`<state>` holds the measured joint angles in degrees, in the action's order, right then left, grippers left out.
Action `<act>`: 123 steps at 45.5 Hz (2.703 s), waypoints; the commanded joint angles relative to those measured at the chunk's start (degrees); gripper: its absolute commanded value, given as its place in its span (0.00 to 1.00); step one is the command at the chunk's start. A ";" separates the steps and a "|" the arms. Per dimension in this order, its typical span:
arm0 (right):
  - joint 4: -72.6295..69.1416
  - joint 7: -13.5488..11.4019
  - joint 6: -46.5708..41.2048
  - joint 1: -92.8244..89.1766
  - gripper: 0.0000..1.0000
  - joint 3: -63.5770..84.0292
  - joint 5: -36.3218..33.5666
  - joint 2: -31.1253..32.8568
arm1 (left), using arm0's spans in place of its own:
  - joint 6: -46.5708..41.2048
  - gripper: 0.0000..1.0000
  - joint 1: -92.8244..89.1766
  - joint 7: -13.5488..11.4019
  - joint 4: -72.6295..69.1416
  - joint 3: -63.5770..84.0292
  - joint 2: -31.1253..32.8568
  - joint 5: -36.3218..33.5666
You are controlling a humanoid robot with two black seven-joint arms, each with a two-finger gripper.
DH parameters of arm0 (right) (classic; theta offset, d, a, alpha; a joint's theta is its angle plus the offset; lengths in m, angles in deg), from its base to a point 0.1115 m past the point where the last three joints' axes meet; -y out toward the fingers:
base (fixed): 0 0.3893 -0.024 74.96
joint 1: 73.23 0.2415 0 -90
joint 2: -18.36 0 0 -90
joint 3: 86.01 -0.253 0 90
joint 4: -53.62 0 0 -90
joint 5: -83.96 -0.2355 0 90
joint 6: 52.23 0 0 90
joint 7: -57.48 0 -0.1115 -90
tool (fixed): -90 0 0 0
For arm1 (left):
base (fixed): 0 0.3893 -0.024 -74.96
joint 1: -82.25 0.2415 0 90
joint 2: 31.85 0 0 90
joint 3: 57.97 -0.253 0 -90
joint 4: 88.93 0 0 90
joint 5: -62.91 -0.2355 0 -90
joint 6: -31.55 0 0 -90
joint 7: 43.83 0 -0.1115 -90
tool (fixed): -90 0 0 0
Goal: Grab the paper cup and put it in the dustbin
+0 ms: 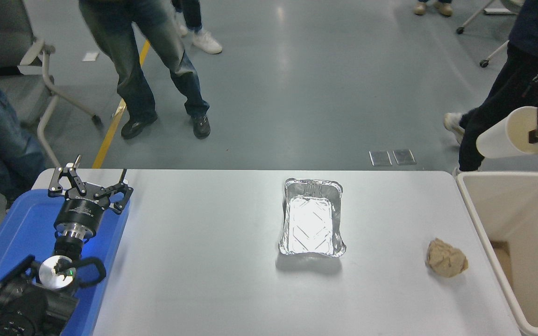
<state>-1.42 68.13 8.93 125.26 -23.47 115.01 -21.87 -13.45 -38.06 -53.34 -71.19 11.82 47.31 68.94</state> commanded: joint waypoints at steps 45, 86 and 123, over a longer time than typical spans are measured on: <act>51.70 -22.78 26.29 -70.95 0.00 -43.11 -39.75 -21.48 | 0.00 0.99 -0.10 -0.08 0.02 0.00 0.03 0.03; 51.35 -19.26 26.03 -72.97 1.00 -42.50 -39.93 -21.48 | 0.00 0.99 -0.01 -0.08 0.02 0.00 0.03 0.03; -0.49 -10.91 20.23 -11.90 1.00 -7.96 -16.29 -21.73 | 0.00 0.99 -0.01 0.01 0.02 -0.09 0.03 -0.06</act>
<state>16.70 56.59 32.71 95.20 -37.12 89.75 -40.08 -13.45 -38.15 -53.40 -71.18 11.81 47.34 68.89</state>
